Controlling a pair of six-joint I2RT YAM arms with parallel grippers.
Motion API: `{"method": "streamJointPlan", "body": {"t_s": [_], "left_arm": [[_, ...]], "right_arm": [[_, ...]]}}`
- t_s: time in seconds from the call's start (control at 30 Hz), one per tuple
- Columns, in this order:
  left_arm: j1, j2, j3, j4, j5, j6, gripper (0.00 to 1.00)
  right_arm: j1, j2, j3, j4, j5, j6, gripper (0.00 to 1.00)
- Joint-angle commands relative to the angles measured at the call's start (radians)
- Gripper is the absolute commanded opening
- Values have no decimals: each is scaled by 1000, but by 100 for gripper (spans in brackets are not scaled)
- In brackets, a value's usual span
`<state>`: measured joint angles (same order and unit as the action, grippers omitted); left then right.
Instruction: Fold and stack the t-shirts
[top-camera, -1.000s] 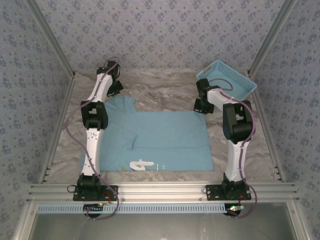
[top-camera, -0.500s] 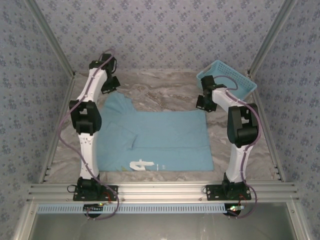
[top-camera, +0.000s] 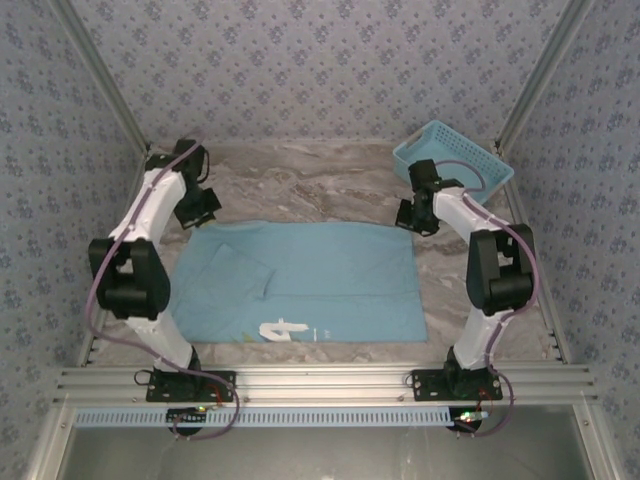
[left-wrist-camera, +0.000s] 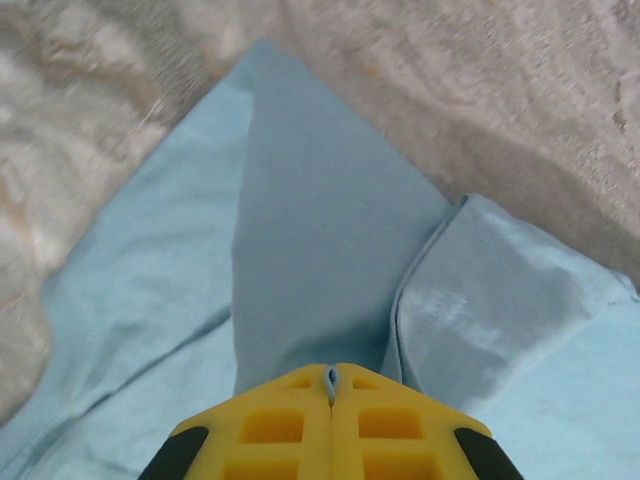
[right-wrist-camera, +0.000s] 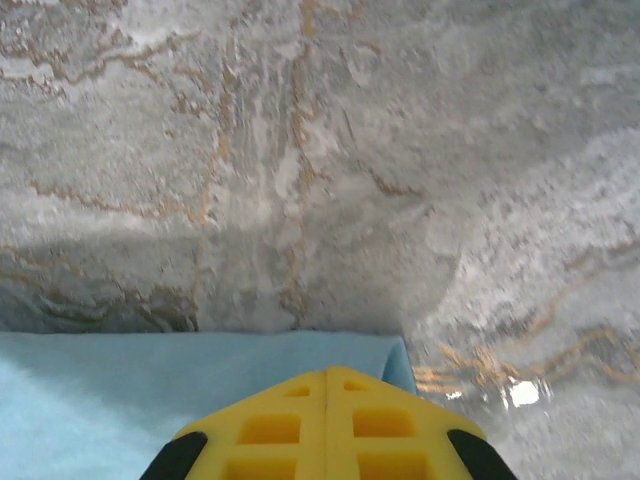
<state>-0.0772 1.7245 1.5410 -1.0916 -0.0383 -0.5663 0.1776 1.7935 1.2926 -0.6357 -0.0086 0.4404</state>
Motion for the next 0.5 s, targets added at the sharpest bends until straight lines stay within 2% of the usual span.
{"method": "streamJointPlan", "body": {"t_s": [0.0,0.47], "left_arm": [[10,-137,-87,-10,-9,-14,0],[22,-466,-374,-121,-213,-100,0]], "right_arm": [[-6,-73,-53,-39,8,36,0],[3,-291,-318,-66,27,86,0]]}}
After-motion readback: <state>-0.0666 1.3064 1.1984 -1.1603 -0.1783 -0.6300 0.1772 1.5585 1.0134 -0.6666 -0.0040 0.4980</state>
